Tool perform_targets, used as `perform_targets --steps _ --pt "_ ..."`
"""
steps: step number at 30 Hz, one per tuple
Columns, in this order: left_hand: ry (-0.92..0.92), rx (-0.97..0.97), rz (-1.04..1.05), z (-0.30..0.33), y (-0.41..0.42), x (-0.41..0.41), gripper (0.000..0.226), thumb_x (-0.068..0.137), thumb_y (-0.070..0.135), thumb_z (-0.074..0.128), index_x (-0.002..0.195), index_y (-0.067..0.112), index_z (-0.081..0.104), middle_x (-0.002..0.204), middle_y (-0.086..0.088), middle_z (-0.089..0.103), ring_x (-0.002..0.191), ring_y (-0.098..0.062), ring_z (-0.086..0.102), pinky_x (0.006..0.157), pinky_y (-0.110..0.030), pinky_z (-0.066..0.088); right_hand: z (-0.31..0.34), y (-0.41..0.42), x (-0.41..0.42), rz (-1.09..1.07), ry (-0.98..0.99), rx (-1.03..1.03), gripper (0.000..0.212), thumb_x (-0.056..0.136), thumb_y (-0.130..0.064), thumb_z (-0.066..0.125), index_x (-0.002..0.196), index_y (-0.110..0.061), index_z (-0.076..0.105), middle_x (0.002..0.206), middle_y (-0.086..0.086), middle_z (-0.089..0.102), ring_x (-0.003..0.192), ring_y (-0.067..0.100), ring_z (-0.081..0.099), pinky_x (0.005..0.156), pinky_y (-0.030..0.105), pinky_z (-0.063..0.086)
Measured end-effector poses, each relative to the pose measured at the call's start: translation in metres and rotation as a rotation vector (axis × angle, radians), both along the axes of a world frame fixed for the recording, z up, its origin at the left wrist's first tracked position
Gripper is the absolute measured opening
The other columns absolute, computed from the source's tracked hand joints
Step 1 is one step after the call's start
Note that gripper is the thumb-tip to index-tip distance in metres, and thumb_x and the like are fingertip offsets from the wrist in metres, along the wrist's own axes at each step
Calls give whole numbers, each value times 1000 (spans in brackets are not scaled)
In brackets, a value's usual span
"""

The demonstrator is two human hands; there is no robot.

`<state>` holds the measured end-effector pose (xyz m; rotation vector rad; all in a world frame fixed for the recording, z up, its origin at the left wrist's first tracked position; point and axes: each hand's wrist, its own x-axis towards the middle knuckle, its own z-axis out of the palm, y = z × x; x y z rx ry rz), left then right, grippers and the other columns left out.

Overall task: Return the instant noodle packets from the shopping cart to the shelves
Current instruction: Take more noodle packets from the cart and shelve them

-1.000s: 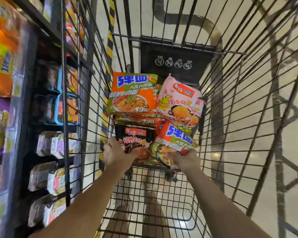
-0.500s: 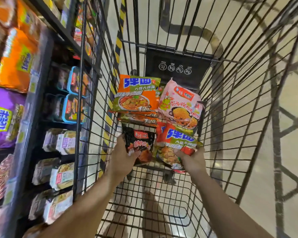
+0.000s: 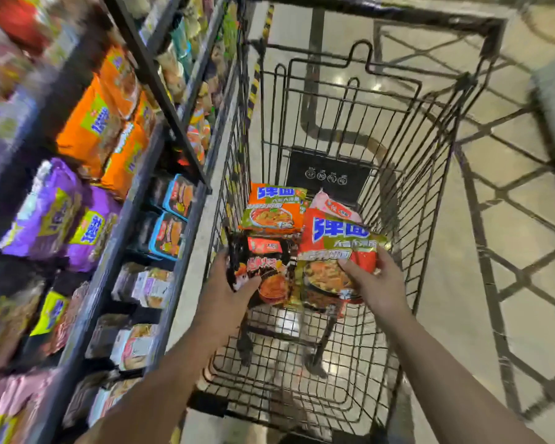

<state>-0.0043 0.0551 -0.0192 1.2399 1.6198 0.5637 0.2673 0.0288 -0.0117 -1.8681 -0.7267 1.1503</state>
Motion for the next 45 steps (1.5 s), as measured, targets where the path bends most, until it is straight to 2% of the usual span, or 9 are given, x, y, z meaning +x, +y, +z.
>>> perform_targets --steps 4,8,15,22,27,32,39,43,45 --pt "-128 132 45 70 -23 -39 60 90 26 77 136 51 47 115 36 67 116 9 60 112 -40 43 79 -14 -26 57 -15 134 39 80 -31 88 114 -32 68 106 -6 79 97 20 77 94 52 59" --pt "-219 296 60 127 -55 -83 74 82 55 78 146 38 48 138 14 64 131 -12 58 113 -49 45 164 -38 -59 157 -36 268 33 80 -25 88 101 -39 67 100 -8 79 95 20 76 91 50 61" --pt "-267 527 192 273 -135 -151 42 92 -2 71 128 18 61 106 15 77 100 -5 70 84 -13 52 307 -95 -122 299 -33 461 62 73 -46 91 126 -32 62 113 -2 75 99 18 75 87 44 63" --pt "-262 731 328 381 -194 -209 43 90 4 75 119 35 66 117 10 76 107 -8 69 98 -36 54 422 -128 -178 471 1 661 52 84 -14 82 117 -42 54 102 -4 72 74 13 76 62 43 64" --pt "-261 799 404 428 -240 -232 43 90 8 75 128 26 62 119 9 75 114 -13 69 92 -22 55 465 -131 -207 589 -6 745 70 79 -24 87 139 -28 53 113 -7 71 91 12 76 72 37 65" --pt "-203 838 554 458 -298 -243 43 91 11 75 128 27 62 122 8 74 117 -15 68 106 -48 50 491 -137 -236 748 50 803 91 69 -42 91 148 -28 48 119 -7 70 97 10 75 83 45 64" --pt "-140 878 836 487 -399 -267 45 87 17 78 125 37 61 119 14 75 111 -7 70 100 -41 53 505 -159 -310 973 89 867 105 63 -63 90 152 -32 44 141 -1 61 126 19 62 106 49 52" --pt "-57 909 976 494 -474 -280 47 88 13 77 129 32 62 118 11 75 111 -8 70 94 -34 56 511 -197 -366 1140 205 811 85 74 -36 92 144 -35 43 114 6 70 81 -1 71 69 29 62" --pt "-26 937 1054 496 -515 -284 43 88 8 75 122 31 64 112 14 77 106 -4 71 86 -22 58 510 -221 -393 1212 266 800 82 77 -24 90 142 -33 41 110 5 73 84 7 73 69 33 64"
